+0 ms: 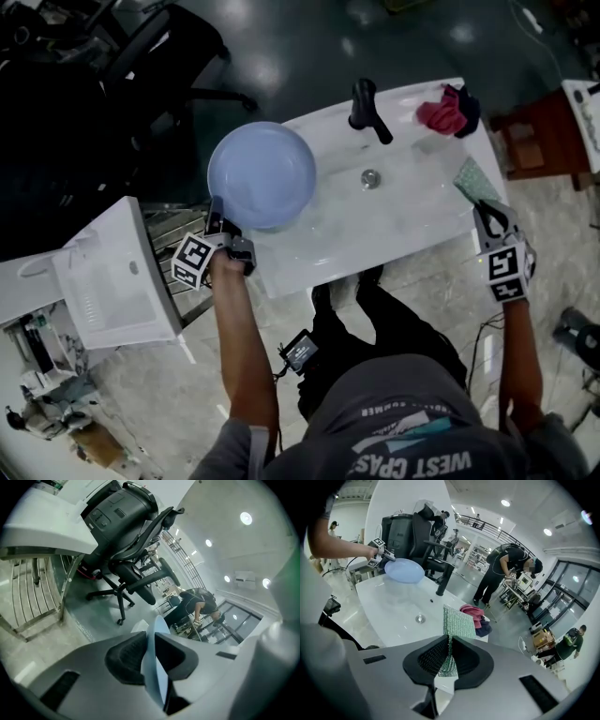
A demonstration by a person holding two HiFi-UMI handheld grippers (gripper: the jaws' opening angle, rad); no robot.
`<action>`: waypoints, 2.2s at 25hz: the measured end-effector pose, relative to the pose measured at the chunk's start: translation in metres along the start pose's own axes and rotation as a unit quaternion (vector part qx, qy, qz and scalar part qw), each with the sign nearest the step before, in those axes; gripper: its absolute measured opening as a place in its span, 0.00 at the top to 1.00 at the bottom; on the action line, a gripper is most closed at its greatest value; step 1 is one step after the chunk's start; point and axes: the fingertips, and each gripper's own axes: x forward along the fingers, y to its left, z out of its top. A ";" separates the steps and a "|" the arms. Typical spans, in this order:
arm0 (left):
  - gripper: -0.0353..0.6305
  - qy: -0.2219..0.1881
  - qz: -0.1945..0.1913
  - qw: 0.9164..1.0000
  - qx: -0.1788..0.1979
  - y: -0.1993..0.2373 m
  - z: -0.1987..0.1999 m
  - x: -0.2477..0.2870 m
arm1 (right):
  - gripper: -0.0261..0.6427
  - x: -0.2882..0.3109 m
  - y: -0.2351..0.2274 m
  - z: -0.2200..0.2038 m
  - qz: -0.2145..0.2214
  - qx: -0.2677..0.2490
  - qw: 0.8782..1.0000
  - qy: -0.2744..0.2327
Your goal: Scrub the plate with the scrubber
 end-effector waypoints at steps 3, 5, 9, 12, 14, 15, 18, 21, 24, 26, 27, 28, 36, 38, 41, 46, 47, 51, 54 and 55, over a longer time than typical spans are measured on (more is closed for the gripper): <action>0.87 -0.006 0.007 1.000 -0.007 0.009 0.003 0.003 | 0.89 0.004 -0.011 -0.009 -0.012 0.007 1.000 0.008; 0.87 -0.008 0.012 1.000 -0.008 0.014 0.004 0.006 | 0.89 0.006 -0.019 -0.017 -0.020 0.014 1.000 0.015; 0.87 -0.012 0.030 0.999 0.001 0.025 0.006 0.011 | 0.89 0.010 -0.032 -0.034 -0.030 0.032 0.999 0.025; 0.87 -0.014 0.044 0.999 0.005 0.034 0.007 0.014 | 0.88 0.012 -0.039 -0.047 -0.037 0.043 0.998 0.032; 0.87 -0.015 0.051 0.999 0.008 0.039 0.007 0.016 | 0.88 0.013 -0.044 -0.055 -0.042 0.047 0.997 0.038; 0.87 -0.016 0.054 0.998 0.009 0.041 0.007 0.017 | 0.88 0.015 -0.047 -0.059 -0.044 0.049 0.997 0.042; 0.87 -0.019 0.064 0.998 0.013 0.046 0.010 0.018 | 0.88 0.022 -0.052 -0.070 -0.049 0.054 0.996 0.052; 0.87 -0.023 0.074 0.997 0.013 0.050 0.011 0.020 | 0.88 0.030 -0.059 -0.083 -0.054 0.060 0.995 0.064; 0.87 -0.024 0.077 0.997 0.016 0.051 0.009 0.023 | 0.88 0.039 -0.064 -0.098 -0.060 0.065 0.993 0.079; 0.87 -0.021 0.077 0.997 0.021 0.050 0.008 0.025 | 0.88 0.046 -0.065 -0.107 -0.061 0.068 0.992 0.087; 0.85 -0.019 0.078 0.997 0.023 0.050 0.007 0.027 | 0.88 0.050 -0.065 -0.112 -0.061 0.069 0.992 0.091; 0.83 -0.018 0.078 0.996 0.023 0.050 0.007 0.028 | 0.88 0.054 -0.064 -0.116 -0.062 0.070 0.991 0.095; 0.74 -0.016 0.074 0.997 0.020 0.048 0.004 0.031 | 0.86 0.079 -0.059 -0.149 -0.069 0.067 0.987 0.127; 0.71 -0.014 0.070 0.997 0.018 0.046 0.003 0.031 | 0.85 0.081 -0.057 -0.153 -0.066 0.062 0.987 0.131; 0.66 -0.013 0.063 0.998 0.017 0.041 0.003 0.025 | 0.82 0.085 -0.052 -0.156 -0.057 0.052 0.988 0.134; 0.61 -0.006 0.058 0.997 0.041 0.026 0.005 0.011 | 0.76 0.088 -0.049 -0.158 -0.040 0.047 0.989 0.133; 0.61 -0.003 0.055 0.997 0.050 0.022 0.004 0.010 | 0.75 0.086 -0.050 -0.158 -0.042 0.049 0.989 0.130; 0.60 0.001 0.043 0.996 0.079 0.005 0.013 -0.005 | 0.70 0.074 -0.052 -0.152 -0.054 0.061 0.990 0.114; 0.60 -0.003 0.033 0.995 0.099 -0.009 0.025 -0.025 | 0.69 0.062 -0.049 -0.142 -0.060 0.062 0.992 0.095; 0.60 -0.002 0.028 0.994 0.106 -0.015 0.026 -0.031 | 0.68 0.056 -0.050 -0.139 -0.065 0.063 0.992 0.087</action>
